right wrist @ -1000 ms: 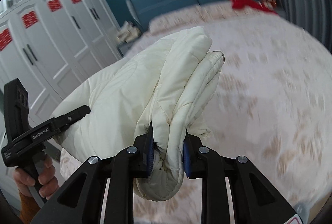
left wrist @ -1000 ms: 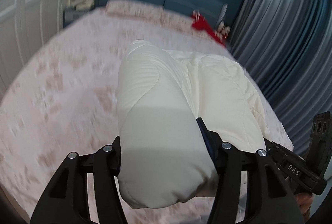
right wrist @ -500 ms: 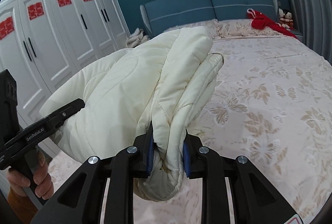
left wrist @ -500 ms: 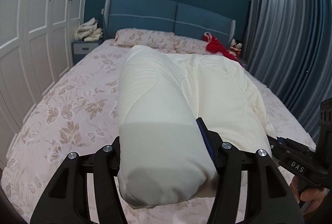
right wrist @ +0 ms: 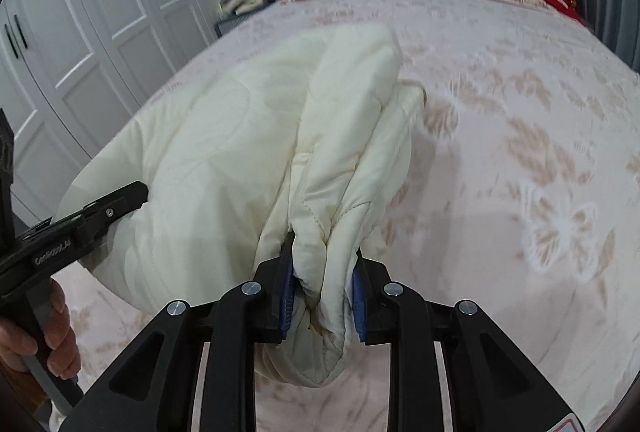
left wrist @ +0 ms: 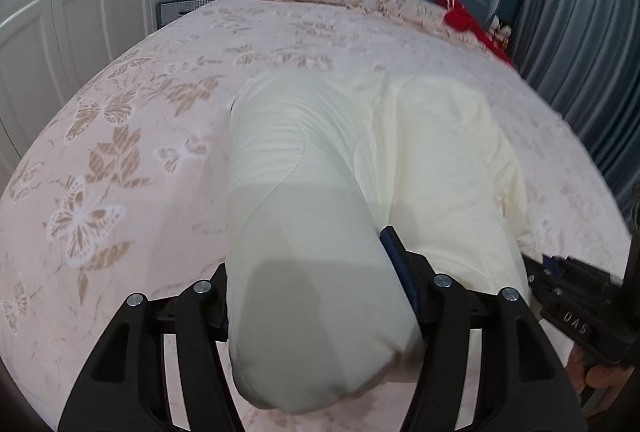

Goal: Fold large clothes
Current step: 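Grasp the rolled end with the right tool while the left tool presses the bundle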

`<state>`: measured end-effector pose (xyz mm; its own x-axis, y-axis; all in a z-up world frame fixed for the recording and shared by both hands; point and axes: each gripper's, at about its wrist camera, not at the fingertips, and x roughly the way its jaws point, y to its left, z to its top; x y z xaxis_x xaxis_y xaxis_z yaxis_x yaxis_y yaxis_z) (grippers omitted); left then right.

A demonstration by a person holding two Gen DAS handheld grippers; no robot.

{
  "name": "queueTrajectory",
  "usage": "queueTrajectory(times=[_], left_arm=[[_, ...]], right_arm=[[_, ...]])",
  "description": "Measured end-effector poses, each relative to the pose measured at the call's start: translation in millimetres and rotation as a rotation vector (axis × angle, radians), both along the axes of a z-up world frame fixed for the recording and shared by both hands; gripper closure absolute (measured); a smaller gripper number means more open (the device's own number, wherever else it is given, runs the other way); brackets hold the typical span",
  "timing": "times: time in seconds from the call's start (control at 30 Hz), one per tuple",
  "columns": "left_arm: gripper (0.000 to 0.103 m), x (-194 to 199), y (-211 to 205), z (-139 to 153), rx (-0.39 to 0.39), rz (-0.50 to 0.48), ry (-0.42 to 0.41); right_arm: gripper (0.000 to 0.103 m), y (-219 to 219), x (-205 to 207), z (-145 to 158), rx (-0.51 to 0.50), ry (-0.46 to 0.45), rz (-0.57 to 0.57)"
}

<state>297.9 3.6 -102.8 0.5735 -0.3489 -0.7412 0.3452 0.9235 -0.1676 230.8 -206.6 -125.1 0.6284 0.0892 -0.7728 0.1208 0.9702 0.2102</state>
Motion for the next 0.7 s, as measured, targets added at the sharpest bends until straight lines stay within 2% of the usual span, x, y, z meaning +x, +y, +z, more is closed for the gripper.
queueTrajectory(times=[0.1, 0.23, 0.33, 0.43, 0.5, 0.53, 0.57, 0.7], left_arm=[[0.038, -3, 1, -7, 0.018, 0.031, 0.04], [0.03, -3, 6, -6, 0.064, 0.089, 0.083], [0.028, -9, 8, 4, 0.129, 0.122, 0.079], [0.029, -21, 4, 22, 0.238, 0.142, 0.038], [0.029, -28, 4, 34, 0.263, 0.156, 0.027], [0.029, -30, 6, 39, 0.264, 0.164, 0.028], [0.029, -32, 8, 46, 0.256, 0.175, 0.031], [0.028, -34, 13, 59, 0.257, 0.205, 0.038]], right_arm=[[0.076, -4, -3, -7, 0.036, 0.027, -0.022], [0.063, -17, -9, -3, 0.134, 0.085, -0.086], [0.062, -22, -21, 19, 0.138, 0.083, -0.128], [0.062, -21, -38, 52, 0.074, 0.046, -0.155], [0.07, -14, -46, 72, 0.057, 0.027, -0.132], [0.083, -10, -48, 80, 0.054, 0.022, -0.112], [0.089, -4, -48, 86, 0.043, 0.02, -0.089], [0.098, 28, -41, 101, -0.022, 0.022, 0.02]])
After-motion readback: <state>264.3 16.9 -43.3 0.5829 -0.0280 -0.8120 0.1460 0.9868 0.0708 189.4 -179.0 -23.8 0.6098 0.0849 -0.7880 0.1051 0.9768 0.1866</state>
